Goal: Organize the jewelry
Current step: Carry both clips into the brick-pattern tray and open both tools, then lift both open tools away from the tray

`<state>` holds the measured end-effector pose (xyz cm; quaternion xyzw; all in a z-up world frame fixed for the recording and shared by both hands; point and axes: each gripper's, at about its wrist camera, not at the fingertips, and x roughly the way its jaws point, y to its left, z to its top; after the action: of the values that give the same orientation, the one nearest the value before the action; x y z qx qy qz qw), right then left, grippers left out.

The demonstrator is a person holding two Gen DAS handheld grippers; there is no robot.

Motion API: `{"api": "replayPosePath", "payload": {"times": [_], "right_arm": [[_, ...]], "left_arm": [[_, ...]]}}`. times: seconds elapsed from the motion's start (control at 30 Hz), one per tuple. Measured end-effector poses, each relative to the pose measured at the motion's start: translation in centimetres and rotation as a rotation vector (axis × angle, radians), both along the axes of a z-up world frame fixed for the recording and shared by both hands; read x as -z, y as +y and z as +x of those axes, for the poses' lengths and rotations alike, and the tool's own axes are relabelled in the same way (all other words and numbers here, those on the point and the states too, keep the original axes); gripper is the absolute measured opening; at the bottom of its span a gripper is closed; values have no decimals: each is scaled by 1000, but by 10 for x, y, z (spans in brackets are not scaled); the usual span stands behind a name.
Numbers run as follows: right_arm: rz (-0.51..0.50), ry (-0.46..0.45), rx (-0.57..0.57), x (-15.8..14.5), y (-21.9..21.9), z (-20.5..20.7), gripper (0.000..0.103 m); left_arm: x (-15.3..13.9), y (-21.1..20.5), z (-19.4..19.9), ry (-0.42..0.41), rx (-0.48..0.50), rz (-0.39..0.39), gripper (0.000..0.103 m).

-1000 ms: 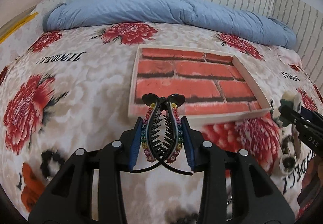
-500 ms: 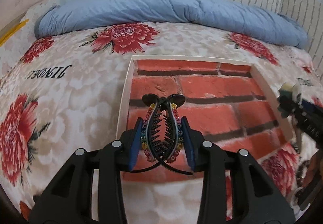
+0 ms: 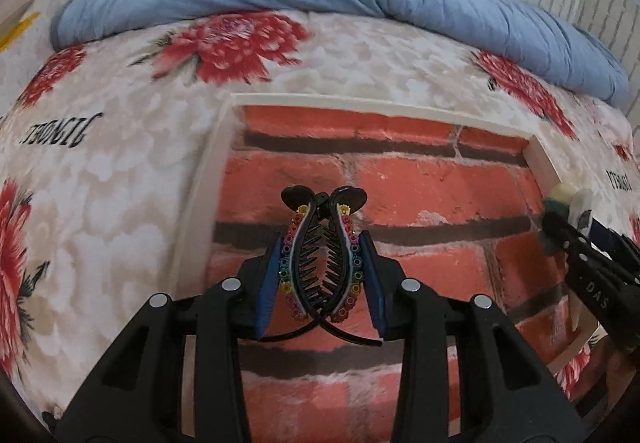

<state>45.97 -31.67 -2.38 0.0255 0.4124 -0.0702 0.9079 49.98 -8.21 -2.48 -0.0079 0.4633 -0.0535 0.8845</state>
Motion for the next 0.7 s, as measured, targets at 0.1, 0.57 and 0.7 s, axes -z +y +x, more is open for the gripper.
{"api": "replayPosePath", "payload": {"times": [0.1, 0.57, 0.7], "right_arm": [[-10, 26, 9, 8, -2, 3, 54], [-23, -34, -23, 6, 1, -3, 71], [-58, -77, -44, -4, 6, -16, 73]], "left_arm": [[5, -11, 4, 8, 17, 62, 36], [16, -5, 2, -31, -4, 77, 61], [1, -3, -12, -92, 5, 45, 73]]}}
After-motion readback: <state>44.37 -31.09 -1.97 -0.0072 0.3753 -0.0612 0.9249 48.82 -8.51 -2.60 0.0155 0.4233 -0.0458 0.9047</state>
